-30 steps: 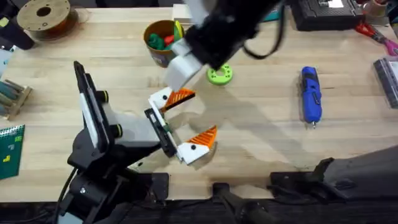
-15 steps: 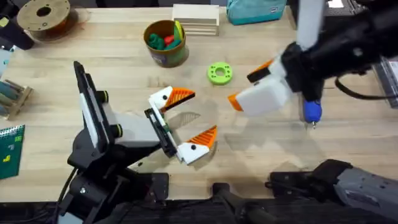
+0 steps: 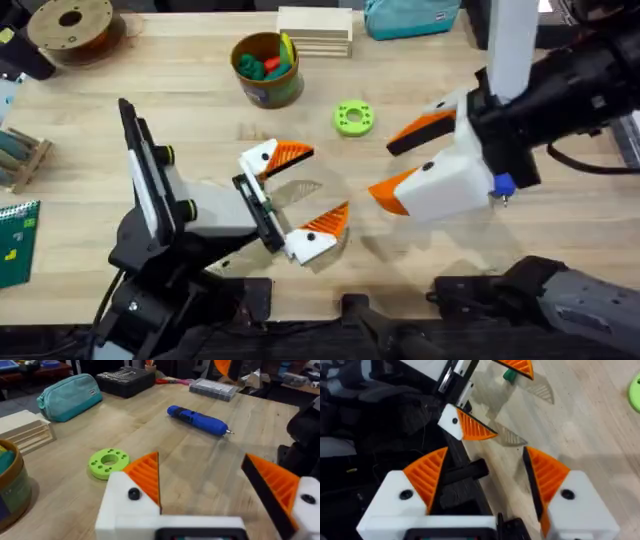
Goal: Pick up the gripper from the table and insert it into the empty holder that is missing its gripper. Then pick up a screw, insert it into the mounting hole, and use the screwdriver to tighten it. Finally, clean up the table by picking up the vegetable and placing it into the bucket.
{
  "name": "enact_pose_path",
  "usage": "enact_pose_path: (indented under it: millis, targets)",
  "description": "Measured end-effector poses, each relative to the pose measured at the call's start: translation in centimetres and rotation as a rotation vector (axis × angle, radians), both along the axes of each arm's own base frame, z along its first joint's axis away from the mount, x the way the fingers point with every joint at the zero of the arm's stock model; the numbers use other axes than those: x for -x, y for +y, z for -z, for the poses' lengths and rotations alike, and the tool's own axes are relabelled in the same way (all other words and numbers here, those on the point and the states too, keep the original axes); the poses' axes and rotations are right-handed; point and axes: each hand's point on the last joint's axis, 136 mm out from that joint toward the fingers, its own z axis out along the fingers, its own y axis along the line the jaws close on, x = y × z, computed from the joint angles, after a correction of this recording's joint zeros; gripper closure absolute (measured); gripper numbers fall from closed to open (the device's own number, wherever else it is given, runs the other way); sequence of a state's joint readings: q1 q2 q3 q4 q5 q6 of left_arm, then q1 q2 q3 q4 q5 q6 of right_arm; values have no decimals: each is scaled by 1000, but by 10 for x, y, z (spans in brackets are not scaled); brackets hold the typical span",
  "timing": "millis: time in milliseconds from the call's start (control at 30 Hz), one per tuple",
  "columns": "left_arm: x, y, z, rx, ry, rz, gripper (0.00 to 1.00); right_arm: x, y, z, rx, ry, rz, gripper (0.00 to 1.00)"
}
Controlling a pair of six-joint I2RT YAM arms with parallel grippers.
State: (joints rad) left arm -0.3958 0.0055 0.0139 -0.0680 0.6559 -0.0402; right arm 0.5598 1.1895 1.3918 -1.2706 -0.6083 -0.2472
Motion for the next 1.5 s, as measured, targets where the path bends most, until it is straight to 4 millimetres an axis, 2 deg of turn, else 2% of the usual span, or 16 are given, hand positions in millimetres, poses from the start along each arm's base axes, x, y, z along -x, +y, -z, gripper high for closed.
enact_pose_path:
  millis: [100,133,200,267,300,367,400,667,800,833,900,1000,1133,1267,1400,1500]
  targets:
    - [0,0,0,0,0,0,15,1,0,0,-1,1,-6,129]
    - [0,0,0,1,2,0,83,1,0,0,-2,2,-9,129]
    - [0,0,0,-1,-2,1,395,2,0,0,-3,2,-11,128]
    - [0,0,0,-2,-5,2,477,2,0,0,-2,3,-12,128]
    - [0,0,0,-2,-4,3,583,2,0,0,-1,3,-11,128]
    - [0,0,0,-3,-5,3,899,2,0,0,0,4,-11,129]
    - [0,0,0,-5,-9,4,970,2,0,0,0,5,-11,129]
    - [0,0,0,-4,-8,3,988,4,-2,1,8,46,24,129]
    - [0,0,0,-4,-9,3,988,-6,-10,3,23,74,108,126]
    - [0,0,0,-4,-9,3,988,-25,-29,6,41,86,227,54]
    - [0,0,0,-4,-9,3,988,-42,-48,9,50,88,328,17]
    - [0,0,0,-4,-10,3,988,-68,-85,21,83,106,506,10]
    - [0,0,0,-4,-9,3,988,-100,-150,49,180,165,792,10]
    - [0,0,0,-4,-10,3,988,-130,-203,68,239,181,994,10]
    - [0,0,0,-4,-9,3,988,-152,-236,91,284,202,1076,10]
    - [0,0,0,-4,-9,3,988,-157,-253,120,396,235,1049,10]
